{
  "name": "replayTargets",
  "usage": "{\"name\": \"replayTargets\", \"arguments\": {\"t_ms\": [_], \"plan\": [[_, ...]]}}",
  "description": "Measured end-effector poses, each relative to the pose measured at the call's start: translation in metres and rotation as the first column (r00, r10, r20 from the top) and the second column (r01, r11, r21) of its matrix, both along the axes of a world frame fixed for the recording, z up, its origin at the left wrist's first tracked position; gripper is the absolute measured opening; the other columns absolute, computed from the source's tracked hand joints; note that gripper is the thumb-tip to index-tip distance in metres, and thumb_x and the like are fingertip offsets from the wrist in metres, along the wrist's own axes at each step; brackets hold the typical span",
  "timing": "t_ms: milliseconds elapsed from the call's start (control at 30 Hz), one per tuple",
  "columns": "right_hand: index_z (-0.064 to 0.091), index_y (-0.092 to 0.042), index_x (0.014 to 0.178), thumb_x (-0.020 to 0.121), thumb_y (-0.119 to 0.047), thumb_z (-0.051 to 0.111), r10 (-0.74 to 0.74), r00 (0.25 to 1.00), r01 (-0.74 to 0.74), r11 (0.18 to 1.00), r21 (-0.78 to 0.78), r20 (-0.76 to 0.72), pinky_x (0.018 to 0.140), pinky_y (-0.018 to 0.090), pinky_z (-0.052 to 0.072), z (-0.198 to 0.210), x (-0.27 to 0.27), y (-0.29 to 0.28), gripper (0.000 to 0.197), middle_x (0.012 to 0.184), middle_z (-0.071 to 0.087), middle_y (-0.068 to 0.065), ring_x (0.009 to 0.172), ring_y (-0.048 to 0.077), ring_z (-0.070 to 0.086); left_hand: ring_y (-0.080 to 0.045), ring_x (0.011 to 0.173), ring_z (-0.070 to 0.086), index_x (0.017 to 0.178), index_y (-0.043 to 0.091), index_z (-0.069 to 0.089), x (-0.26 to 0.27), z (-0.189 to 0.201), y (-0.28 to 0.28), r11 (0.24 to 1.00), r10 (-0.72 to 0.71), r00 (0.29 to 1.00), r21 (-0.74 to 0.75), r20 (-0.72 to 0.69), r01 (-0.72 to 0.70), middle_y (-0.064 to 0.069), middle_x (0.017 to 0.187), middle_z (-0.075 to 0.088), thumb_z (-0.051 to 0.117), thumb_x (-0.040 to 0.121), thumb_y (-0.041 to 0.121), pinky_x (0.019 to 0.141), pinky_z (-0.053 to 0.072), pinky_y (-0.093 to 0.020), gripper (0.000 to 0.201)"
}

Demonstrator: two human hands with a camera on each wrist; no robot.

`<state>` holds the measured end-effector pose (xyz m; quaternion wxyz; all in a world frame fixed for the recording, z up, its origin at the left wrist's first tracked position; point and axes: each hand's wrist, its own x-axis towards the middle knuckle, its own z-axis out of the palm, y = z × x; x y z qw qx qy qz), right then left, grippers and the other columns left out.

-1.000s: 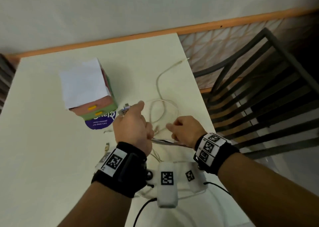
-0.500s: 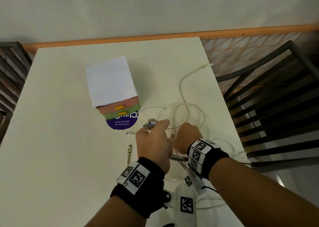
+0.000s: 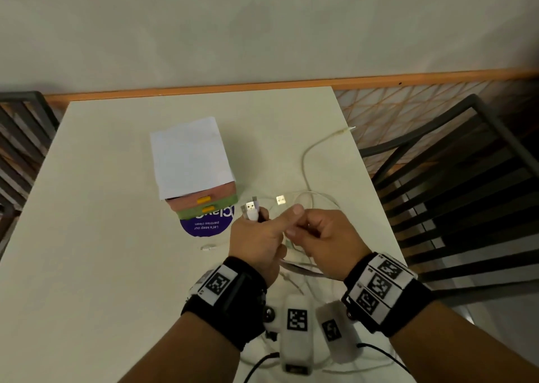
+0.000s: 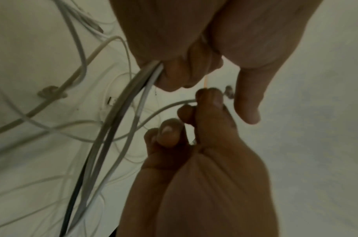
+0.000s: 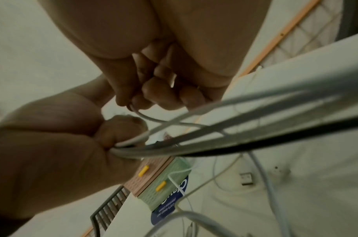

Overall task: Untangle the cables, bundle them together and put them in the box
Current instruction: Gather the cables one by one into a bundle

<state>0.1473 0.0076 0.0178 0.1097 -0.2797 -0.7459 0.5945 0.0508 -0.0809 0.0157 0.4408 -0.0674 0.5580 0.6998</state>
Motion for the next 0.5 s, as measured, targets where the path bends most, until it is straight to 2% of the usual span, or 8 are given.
{"name": "replayTargets", "arguments": {"t_ms": [67,167,233,300,333,400,433,500], "plan": [[0.074,-0.012,0.09,0.09,-0.004,0.062,0.081,0.996,-0.079,0.996,0.047,-0.03,0.069,0.026,0.056,0.006,0.003,-0.002,0.014,0.078,0.074,0.0,0.072,0.016,0.068,-0.014,0.044,0.033,0.072,0.013,0.051,0.003,0.005,0.003,0.999,-0.047,0.997,0.019,-0.055,0.048,-0.004,0.057,0.039,0.089,0.058,0.025,0.04,0.025,-0.021,0.042],[0.07,-0.011,0.087,0.092,-0.003,0.058,0.121,0.991,-0.116,0.99,0.082,-0.053,0.071,0.031,0.057,0.009,0.005,-0.004,0.015,0.078,0.072,0.002,0.073,0.017,0.068,-0.016,0.045,0.037,0.062,0.015,0.051,0.009,0.012,0.007,0.998,-0.06,0.991,-0.035,-0.121,0.056,-0.003,0.053,0.042,0.082,0.078,0.028,0.042,0.028,-0.023,0.036],[0.067,-0.01,0.087,0.094,-0.005,0.055,0.136,0.99,-0.131,0.985,0.113,-0.036,0.071,0.037,0.057,0.01,0.006,-0.005,0.015,0.078,0.071,0.003,0.072,0.018,0.067,-0.019,0.047,0.043,0.062,0.014,0.053,0.012,0.016,0.008,0.997,-0.041,0.988,-0.068,-0.148,0.031,-0.005,0.053,0.045,0.077,0.084,0.031,0.043,0.036,-0.025,0.037],[0.065,-0.009,0.09,0.097,-0.009,0.052,0.17,0.985,-0.17,0.975,0.143,0.01,0.073,0.036,0.056,0.011,0.007,-0.006,0.015,0.082,0.07,0.003,0.075,0.017,0.066,-0.025,0.058,0.056,0.074,0.01,0.058,0.014,0.019,0.009,0.993,-0.005,0.988,-0.116,-0.152,-0.013,-0.008,0.061,0.053,0.075,0.086,0.038,0.054,0.051,-0.037,0.034],[0.064,-0.009,0.092,0.098,-0.012,0.052,0.195,0.98,-0.199,0.97,0.14,0.042,0.073,0.033,0.056,0.012,0.007,-0.006,0.014,0.085,0.069,0.003,0.078,0.016,0.065,-0.025,0.064,0.059,0.083,0.008,0.059,0.013,0.019,0.009,0.985,0.014,0.988,-0.168,-0.155,-0.04,-0.007,0.065,0.055,0.073,0.086,0.043,0.06,0.054,-0.041,0.038],[0.061,-0.01,0.094,0.098,-0.019,0.053,0.241,0.965,-0.254,0.956,0.149,0.1,0.072,0.029,0.053,0.011,0.009,-0.006,0.013,0.089,0.066,0.004,0.078,0.015,0.062,-0.019,0.06,0.056,0.09,0.008,0.057,0.011,0.019,0.009,0.964,0.048,0.981,-0.249,-0.188,-0.095,-0.001,0.064,0.055,0.068,0.085,0.056,0.057,0.048,-0.032,0.05],[0.06,-0.012,0.09,0.098,-0.021,0.054,0.248,0.96,-0.268,0.948,0.17,0.13,0.07,0.027,0.049,0.011,0.01,-0.004,0.014,0.087,0.063,0.003,0.074,0.012,0.058,-0.017,0.055,0.052,0.084,0.008,0.056,0.01,0.02,0.011,0.964,0.066,0.978,-0.24,-0.197,-0.114,0.001,0.059,0.054,0.065,0.086,0.058,0.053,0.043,-0.028,0.05],[0.055,-0.017,0.077,0.099,-0.021,0.052,0.231,0.961,-0.258,0.946,0.197,0.15,0.067,0.022,0.041,0.009,0.013,0.002,0.022,0.081,0.053,-0.002,0.069,0.007,0.05,-0.017,0.048,0.047,0.065,0.011,0.052,0.009,0.026,0.013,0.984,0.126,0.982,-0.11,-0.14,-0.141,0.001,0.05,0.05,0.06,0.092,0.053,0.051,0.041,-0.028,0.05]]}}
